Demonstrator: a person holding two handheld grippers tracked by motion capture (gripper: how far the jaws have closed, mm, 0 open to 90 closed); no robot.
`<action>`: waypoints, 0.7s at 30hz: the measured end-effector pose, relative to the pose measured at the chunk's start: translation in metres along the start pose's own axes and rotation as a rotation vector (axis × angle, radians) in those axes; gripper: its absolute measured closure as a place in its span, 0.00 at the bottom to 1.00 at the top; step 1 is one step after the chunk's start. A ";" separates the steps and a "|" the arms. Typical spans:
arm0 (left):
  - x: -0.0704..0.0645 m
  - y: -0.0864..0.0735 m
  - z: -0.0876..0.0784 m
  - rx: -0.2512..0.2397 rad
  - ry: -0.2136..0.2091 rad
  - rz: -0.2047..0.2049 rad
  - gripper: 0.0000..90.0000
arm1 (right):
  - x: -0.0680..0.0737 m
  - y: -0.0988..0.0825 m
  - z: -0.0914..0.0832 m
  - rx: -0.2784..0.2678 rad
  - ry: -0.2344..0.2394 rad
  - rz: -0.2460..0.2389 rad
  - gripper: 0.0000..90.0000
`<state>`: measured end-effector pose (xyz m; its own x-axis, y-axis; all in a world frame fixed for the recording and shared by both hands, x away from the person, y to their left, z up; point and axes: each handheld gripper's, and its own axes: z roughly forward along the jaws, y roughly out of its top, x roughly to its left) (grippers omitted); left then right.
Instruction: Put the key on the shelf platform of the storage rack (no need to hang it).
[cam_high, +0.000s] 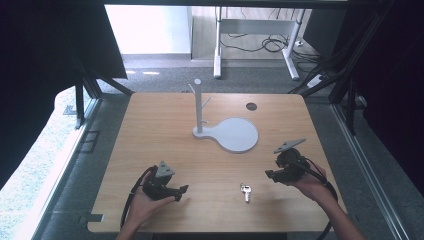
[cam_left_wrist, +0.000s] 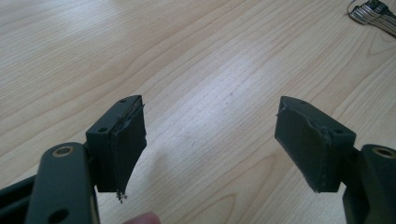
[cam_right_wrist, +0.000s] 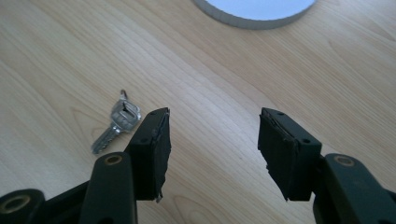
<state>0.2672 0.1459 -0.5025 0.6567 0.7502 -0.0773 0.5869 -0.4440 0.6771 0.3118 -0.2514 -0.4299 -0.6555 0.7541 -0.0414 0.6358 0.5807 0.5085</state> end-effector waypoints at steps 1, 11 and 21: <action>0.000 0.000 0.000 -0.001 -0.009 -0.004 0.28 | 0.002 0.003 0.001 0.008 0.005 -0.004 0.51; 0.000 -0.001 0.005 0.004 -0.013 -0.004 0.29 | 0.021 0.016 0.021 0.122 0.044 -0.056 0.55; -0.002 -0.002 0.006 0.013 -0.004 0.013 0.28 | 0.030 0.019 0.035 0.171 0.073 -0.063 0.60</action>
<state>0.2679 0.1423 -0.5078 0.6662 0.7423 -0.0714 0.5845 -0.4603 0.6682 0.3184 -0.2071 -0.4515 -0.7199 0.6941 -0.0032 0.6486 0.6743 0.3531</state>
